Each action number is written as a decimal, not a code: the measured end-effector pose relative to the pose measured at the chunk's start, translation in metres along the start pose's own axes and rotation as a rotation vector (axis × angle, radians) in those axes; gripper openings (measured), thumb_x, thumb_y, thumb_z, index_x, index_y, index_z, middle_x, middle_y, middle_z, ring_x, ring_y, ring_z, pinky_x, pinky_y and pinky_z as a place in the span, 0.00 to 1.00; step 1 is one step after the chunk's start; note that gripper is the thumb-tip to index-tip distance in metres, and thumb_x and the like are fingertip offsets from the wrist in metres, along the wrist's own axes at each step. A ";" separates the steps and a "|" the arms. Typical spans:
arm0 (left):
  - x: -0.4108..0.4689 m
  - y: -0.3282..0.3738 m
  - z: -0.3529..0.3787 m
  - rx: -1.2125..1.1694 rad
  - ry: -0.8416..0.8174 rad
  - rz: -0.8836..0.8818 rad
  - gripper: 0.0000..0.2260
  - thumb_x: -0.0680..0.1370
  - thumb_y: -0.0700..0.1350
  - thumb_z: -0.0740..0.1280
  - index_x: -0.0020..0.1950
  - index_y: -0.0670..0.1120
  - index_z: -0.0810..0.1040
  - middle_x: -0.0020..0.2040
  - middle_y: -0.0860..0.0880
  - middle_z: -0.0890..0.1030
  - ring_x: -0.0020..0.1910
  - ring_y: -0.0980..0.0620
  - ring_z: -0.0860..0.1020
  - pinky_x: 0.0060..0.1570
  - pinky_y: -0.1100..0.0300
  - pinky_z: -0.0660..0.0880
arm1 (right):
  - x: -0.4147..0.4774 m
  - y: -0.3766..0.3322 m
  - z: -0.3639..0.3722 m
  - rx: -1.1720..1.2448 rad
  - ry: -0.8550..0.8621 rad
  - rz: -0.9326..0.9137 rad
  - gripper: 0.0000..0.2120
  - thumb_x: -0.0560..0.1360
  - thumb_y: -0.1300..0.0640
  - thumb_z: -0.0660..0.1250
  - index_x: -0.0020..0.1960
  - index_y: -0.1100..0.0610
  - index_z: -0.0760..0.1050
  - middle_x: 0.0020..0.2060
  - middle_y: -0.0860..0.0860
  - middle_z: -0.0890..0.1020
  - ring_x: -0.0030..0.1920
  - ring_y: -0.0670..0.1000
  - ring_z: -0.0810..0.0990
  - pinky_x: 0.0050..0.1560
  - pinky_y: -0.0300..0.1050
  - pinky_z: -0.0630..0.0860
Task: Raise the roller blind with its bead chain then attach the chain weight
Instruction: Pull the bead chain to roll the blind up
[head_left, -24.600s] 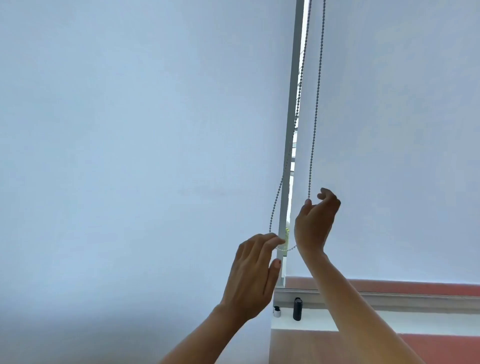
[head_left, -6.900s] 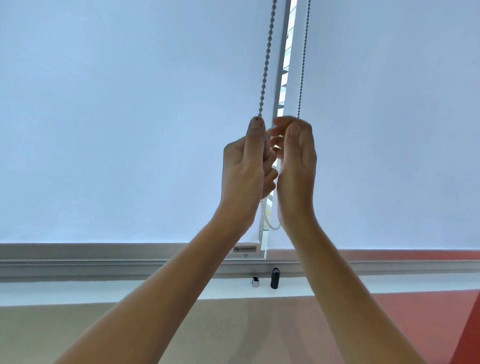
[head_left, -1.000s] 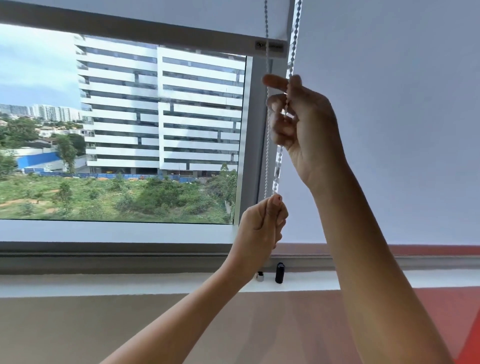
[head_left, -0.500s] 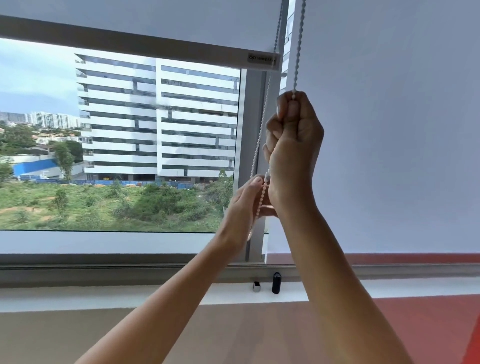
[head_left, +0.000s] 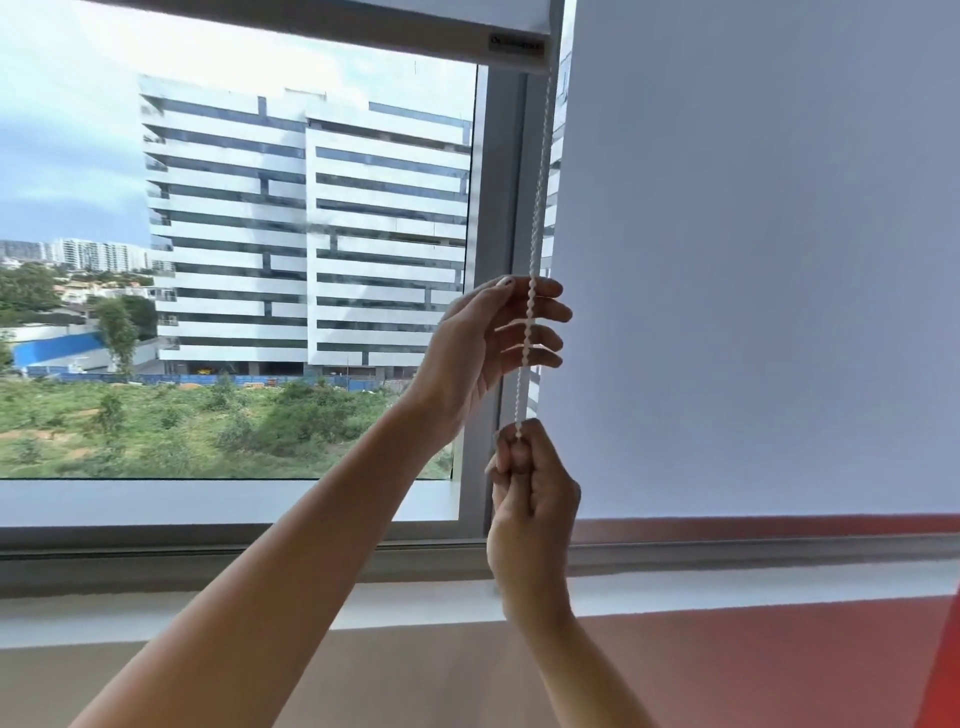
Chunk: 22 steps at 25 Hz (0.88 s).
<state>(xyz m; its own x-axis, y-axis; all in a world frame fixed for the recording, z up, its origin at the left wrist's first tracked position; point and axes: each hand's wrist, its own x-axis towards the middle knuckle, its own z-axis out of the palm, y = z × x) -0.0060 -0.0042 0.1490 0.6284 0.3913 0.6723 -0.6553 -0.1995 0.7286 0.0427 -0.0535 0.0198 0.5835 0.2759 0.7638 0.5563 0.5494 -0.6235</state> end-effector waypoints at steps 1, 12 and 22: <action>0.001 0.002 0.001 0.022 -0.001 -0.006 0.16 0.82 0.39 0.51 0.52 0.40 0.78 0.42 0.46 0.83 0.35 0.50 0.80 0.41 0.56 0.79 | -0.012 0.010 -0.002 -0.050 -0.024 -0.003 0.14 0.79 0.72 0.56 0.45 0.57 0.76 0.32 0.49 0.74 0.35 0.56 0.74 0.38 0.44 0.72; 0.000 0.029 0.021 0.028 0.102 0.013 0.20 0.82 0.56 0.51 0.33 0.49 0.62 0.24 0.57 0.59 0.21 0.59 0.53 0.20 0.66 0.51 | -0.023 0.034 -0.018 -0.241 -0.148 -0.216 0.17 0.72 0.74 0.54 0.40 0.52 0.66 0.30 0.44 0.68 0.30 0.44 0.66 0.32 0.34 0.65; -0.002 0.022 0.029 0.027 0.232 0.207 0.21 0.83 0.50 0.54 0.29 0.50 0.57 0.20 0.57 0.57 0.17 0.60 0.52 0.18 0.71 0.51 | 0.004 0.019 -0.015 -0.076 -0.022 -0.086 0.15 0.81 0.69 0.53 0.56 0.58 0.76 0.46 0.49 0.82 0.46 0.46 0.81 0.50 0.32 0.74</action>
<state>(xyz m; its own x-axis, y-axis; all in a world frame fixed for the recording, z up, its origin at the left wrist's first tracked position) -0.0096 -0.0357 0.1670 0.3688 0.5337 0.7610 -0.7461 -0.3184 0.5848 0.0643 -0.0535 0.0089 0.5190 0.2481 0.8180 0.6478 0.5102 -0.5657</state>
